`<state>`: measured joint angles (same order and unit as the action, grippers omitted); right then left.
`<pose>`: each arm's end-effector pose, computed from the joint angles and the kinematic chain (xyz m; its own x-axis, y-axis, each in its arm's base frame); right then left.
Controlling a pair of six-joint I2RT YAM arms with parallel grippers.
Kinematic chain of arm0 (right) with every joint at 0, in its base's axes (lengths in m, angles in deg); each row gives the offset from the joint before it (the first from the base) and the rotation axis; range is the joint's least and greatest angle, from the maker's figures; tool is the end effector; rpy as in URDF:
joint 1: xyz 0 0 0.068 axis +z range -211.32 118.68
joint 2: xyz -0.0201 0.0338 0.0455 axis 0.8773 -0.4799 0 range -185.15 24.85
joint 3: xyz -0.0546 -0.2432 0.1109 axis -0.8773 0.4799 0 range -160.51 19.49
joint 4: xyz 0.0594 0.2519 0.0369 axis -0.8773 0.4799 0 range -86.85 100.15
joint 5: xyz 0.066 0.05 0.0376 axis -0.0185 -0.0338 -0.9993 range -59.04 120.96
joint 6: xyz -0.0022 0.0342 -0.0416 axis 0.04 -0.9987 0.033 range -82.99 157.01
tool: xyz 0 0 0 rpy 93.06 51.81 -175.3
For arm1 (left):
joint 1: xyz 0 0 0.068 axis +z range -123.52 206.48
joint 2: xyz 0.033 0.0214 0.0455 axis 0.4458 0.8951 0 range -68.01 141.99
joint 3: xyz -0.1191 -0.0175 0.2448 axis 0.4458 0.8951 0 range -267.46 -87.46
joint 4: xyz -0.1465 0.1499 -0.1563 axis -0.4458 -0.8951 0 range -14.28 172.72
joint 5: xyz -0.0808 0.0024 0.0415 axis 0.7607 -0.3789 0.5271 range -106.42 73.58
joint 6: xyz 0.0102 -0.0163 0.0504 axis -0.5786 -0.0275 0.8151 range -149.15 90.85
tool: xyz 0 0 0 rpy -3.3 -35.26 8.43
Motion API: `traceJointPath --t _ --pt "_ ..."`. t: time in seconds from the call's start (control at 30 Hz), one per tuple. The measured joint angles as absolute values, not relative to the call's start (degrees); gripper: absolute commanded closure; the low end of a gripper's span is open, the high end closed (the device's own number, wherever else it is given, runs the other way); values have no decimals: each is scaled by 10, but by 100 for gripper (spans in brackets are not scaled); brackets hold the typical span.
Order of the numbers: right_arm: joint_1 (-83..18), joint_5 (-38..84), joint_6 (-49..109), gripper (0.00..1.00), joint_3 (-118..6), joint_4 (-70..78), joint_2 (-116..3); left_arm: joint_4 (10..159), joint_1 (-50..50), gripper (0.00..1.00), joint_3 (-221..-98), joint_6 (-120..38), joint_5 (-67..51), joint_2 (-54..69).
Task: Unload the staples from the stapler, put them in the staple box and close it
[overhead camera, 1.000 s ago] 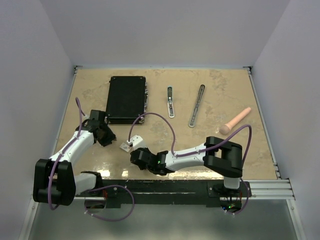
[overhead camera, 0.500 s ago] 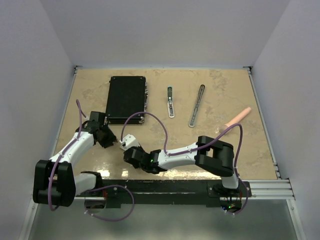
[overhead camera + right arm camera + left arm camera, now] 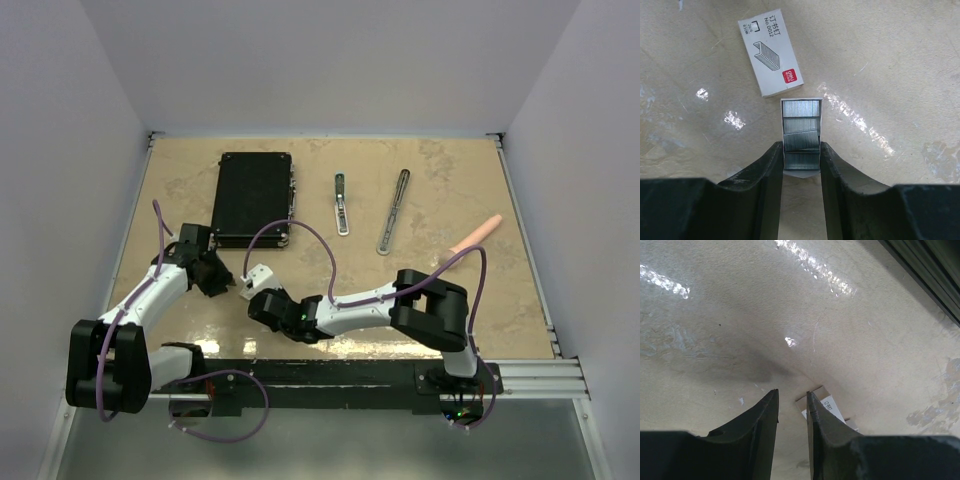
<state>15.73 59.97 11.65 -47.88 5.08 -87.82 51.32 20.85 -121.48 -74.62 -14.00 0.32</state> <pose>0.1084 0.3939 0.1480 -0.4821 -0.4250 -0.7662 -0.6329 0.7736 -0.0308 0.2027 -0.0213 0.1705 -0.7182 -0.6450 -0.2611 -0.5658 0.7598 -0.3203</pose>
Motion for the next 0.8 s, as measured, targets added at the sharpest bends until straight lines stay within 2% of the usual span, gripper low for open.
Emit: traceJointPath --t 0.8 --pt "155 585 140 64 -500 50 -893 519 208 69 -1213 -746 -119 19"
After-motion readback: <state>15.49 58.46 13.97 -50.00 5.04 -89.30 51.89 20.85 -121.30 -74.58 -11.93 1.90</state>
